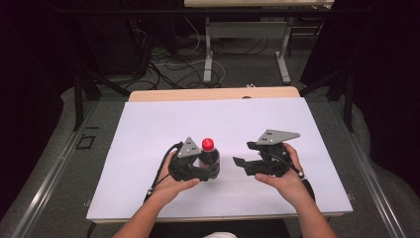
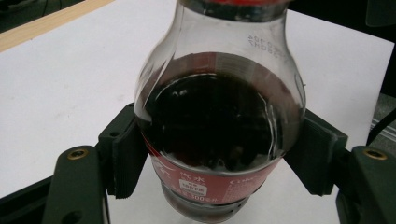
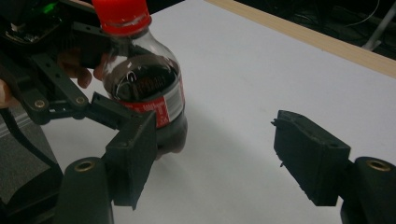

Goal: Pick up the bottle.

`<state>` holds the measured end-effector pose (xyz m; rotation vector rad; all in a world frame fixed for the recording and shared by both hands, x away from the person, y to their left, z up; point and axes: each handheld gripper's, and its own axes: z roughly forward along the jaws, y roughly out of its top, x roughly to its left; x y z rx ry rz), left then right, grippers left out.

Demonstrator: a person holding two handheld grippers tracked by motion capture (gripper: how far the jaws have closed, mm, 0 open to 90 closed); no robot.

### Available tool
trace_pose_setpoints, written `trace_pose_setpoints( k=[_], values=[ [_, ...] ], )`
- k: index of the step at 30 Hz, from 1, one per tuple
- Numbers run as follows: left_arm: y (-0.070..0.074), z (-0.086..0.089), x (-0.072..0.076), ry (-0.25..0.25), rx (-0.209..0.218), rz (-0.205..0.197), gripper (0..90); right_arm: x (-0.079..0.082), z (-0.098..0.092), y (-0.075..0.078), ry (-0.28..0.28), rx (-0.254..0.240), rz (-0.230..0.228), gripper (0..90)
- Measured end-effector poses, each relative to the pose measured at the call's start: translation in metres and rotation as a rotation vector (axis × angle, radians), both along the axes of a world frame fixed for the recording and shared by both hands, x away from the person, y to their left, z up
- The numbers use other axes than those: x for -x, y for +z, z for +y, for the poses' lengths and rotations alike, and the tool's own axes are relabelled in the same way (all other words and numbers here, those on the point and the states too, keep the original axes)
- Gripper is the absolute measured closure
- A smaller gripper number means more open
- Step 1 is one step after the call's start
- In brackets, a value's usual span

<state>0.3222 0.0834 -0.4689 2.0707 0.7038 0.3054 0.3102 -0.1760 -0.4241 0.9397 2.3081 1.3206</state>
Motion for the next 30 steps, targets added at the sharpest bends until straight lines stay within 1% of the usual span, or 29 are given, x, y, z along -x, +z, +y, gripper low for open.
trace_pose_setpoints(
  k=[1,2,4,5,6,7,8,9,11,12,15,16,17,18,19,20,21,22,23,24,25,27,28,29,30],
  values=[
    [0.000,0.000,0.001,-0.004,0.002,0.004,30.0,0.000,0.003,0.002,0.005,0.011,0.004,30.2],
    [-0.001,0.000,0.003,-0.004,-0.002,0.001,30.0,0.000,0.005,0.004,0.013,0.004,0.006,32.2],
    [-0.001,0.000,0.004,-0.006,-0.004,0.002,30.0,0.001,0.010,0.008,0.031,-0.015,0.014,34.7],
    [-0.002,0.000,0.005,-0.015,-0.007,0.003,30.0,0.001,0.012,0.009,0.036,-0.041,0.016,35.2],
    [-0.004,-0.001,0.006,-0.004,0.001,-0.009,30.0,0.002,0.014,0.010,0.040,-0.047,0.021,37.1],
    [-0.004,-0.001,0.006,-0.004,0.001,-0.009,30.0,0.003,0.016,0.012,0.050,-0.052,0.021,39.0],
    [-0.006,0.000,0.007,-0.006,0.002,-0.001,30.0,0.004,0.018,0.013,0.058,-0.068,0.022,39.6],
    [-0.007,0.000,0.008,-0.005,0.004,-0.004,30.0,0.005,0.021,0.014,0.059,-0.075,0.020,40.0],
    [-0.008,0.000,0.008,-0.006,0.000,-0.006,30.0,0.006,0.027,0.016,0.073,-0.079,0.018,41.0],
    [-0.009,0.001,0.009,-0.011,-0.005,0.006,30.0,0.005,0.030,0.017,0.082,-0.068,0.015,41.4],
    [-0.011,0.000,0.008,-0.005,-0.005,-0.004,30.0,0.004,0.037,0.019,0.092,-0.072,0.004,42.6],
    [-0.010,0.001,0.008,-0.011,-0.012,0.016,30.0,0.004,0.040,0.020,0.092,-0.064,0.009,42.7],
    [-0.013,-0.001,0.008,-0.002,-0.008,0.000,30.0,0.004,0.043,0.020,0.091,-0.062,0.001,42.7],
    [-0.013,-0.001,0.008,-0.002,-0.008,0.000,30.0,0.004,0.045,0.019,0.094,-0.059,-0.008,43.3],
    [-0.013,-0.002,0.008,-0.016,-0.027,0.006,30.0,0.004,0.048,0.019,0.098,-0.060,-0.013,44.5],
    [-0.014,-0.004,0.009,-0.009,-0.025,-0.005,30.0,0.005,0.050,0.019,0.097,-0.062,-0.016,45.3],
    [-0.014,-0.005,0.010,-0.008,-0.026,-0.007,30.0,0.005,0.053,0.018,0.103,-0.054,-0.023,45.8],
    [-0.014,-0.006,0.010,-0.012,-0.033,-0.002,30.0,0.006,0.055,0.018,0.105,-0.049,-0.031,46.7],
    [-0.014,-0.006,0.010,-0.012,-0.033,-0.002,30.0,0.007,0.057,0.018,0.104,-0.038,-0.029,47.7],
    [-0.015,-0.007,0.011,-0.009,-0.029,0.000,30.0,0.007,0.057,0.018,0.104,-0.038,-0.029,47.7],
    [-0.014,-0.007,0.012,-0.011,-0.035,0.008,30.0,0.007,0.061,0.016,0.093,-0.026,-0.052,50.2],
    [-0.015,-0.009,0.013,-0.008,-0.033,0.006,30.0,0.006,0.063,0.016,0.094,-0.011,-0.042,51.0],
    [-0.015,-0.010,0.013,-0.003,-0.033,-0.009,30.0,0.006,0.063,0.016,0.094,-0.011,-0.042,51.0],
    [-0.015,-0.011,0.014,-0.001,-0.033,-0.008,30.0,0.006,0.065,0.015,0.089,-0.025,-0.047,52.2],
    [-0.015,-0.011,0.014,0.000,-0.037,-0.007,30.0,0.006,0.065,0.015,0.089,-0.025,-0.047,52.7]
  ],
)
